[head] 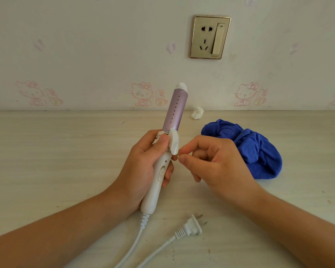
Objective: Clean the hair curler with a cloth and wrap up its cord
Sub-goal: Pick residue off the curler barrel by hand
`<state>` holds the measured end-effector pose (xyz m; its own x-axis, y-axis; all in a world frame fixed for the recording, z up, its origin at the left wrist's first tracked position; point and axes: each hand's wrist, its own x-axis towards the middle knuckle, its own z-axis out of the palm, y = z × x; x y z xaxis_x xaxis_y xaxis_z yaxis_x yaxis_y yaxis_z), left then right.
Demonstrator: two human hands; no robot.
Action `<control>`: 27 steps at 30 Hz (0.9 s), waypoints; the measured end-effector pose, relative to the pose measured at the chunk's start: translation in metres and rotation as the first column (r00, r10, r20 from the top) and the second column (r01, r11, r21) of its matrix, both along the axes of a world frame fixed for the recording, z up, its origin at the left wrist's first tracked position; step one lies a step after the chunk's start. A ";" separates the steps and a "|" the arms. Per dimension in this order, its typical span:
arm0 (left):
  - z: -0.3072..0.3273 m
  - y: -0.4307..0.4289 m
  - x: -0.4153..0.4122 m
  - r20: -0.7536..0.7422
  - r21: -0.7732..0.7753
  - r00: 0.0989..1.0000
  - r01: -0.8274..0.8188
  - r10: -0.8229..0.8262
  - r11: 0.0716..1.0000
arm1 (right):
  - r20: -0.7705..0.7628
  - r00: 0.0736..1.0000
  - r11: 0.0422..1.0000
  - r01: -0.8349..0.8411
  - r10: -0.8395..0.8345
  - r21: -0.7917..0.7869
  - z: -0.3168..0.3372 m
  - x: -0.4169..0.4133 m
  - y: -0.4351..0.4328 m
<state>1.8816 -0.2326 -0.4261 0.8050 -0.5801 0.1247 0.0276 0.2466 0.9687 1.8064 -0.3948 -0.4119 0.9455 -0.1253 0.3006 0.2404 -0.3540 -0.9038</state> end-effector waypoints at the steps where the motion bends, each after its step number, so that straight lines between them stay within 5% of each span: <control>1: 0.000 0.000 -0.001 -0.004 -0.002 1.000 -0.001 0.001 1.000 | 0.008 1.000 1.000 0.014 -0.014 0.012 0.000 0.001 -0.001; 15: 0.001 0.001 0.003 -0.077 -0.032 0.997 0.005 -0.007 0.999 | 0.055 0.998 0.999 -0.030 0.029 0.026 -0.004 0.002 -0.001; 19: 0.001 0.001 0.003 -0.057 -0.007 0.998 -0.006 0.006 1.000 | -0.009 0.981 0.980 -0.194 0.194 0.032 -0.003 -0.002 0.005; 23: 0.002 0.000 0.005 -0.081 -0.025 0.997 -0.008 0.006 1.000 | 0.019 0.995 0.996 -0.094 0.094 -0.009 -0.004 0.001 -0.002; 27: 0.002 0.000 0.005 -0.060 0.000 0.998 -0.026 0.026 1.000 | 0.008 0.986 0.986 -0.164 0.164 0.002 -0.005 0.000 0.000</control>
<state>1.8864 -0.2327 -0.4244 0.8258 -0.5589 0.0759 0.0794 0.2485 0.9654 1.8064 -0.3950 -0.4170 0.9509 0.0304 0.3082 0.3023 -0.3067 -0.9025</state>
